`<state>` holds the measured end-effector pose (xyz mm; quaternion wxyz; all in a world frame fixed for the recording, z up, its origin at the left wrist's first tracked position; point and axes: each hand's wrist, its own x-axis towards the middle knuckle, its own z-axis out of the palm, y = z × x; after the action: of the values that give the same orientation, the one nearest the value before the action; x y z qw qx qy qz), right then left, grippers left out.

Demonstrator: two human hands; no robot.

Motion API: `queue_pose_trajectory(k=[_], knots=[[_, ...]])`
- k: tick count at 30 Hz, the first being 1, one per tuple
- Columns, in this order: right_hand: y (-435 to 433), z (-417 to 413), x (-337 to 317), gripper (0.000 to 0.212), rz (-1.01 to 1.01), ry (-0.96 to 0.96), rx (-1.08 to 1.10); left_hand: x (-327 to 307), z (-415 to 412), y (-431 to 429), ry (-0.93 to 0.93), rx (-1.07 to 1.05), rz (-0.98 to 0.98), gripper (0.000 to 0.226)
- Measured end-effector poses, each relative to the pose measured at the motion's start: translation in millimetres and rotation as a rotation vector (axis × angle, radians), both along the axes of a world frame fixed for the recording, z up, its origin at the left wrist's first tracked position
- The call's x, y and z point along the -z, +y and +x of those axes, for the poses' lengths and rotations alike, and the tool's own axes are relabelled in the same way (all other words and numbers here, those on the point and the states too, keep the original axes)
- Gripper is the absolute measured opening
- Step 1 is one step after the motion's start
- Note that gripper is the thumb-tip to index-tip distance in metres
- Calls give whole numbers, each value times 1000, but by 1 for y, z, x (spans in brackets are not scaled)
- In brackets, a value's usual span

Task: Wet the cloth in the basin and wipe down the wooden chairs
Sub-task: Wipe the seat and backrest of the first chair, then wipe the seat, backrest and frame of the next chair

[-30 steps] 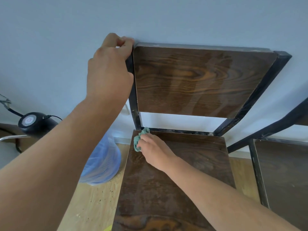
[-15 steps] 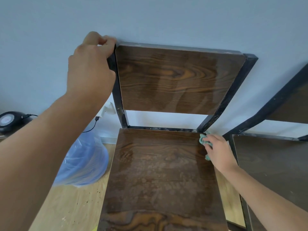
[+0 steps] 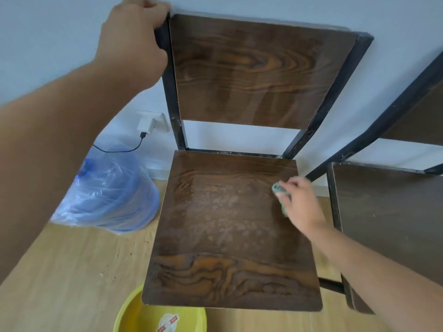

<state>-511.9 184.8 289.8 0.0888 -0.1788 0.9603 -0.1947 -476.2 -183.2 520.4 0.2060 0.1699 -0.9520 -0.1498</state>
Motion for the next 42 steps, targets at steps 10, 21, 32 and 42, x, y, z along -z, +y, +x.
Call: queue_pose_trajectory(k=[10,21,32,42], knots=[[-104,155,30,41,-154,95,-399,63,114,46,-97,-114,425,78],[28,126,1,44,74,155,122,121,216,106,-470,152,486,51],[45,147,-4,50,-61,86,-162,94,154,210,-509,252,593,45],[289,93,3,64,-4,82,-121,168,53,425,-817,44,1030,44]])
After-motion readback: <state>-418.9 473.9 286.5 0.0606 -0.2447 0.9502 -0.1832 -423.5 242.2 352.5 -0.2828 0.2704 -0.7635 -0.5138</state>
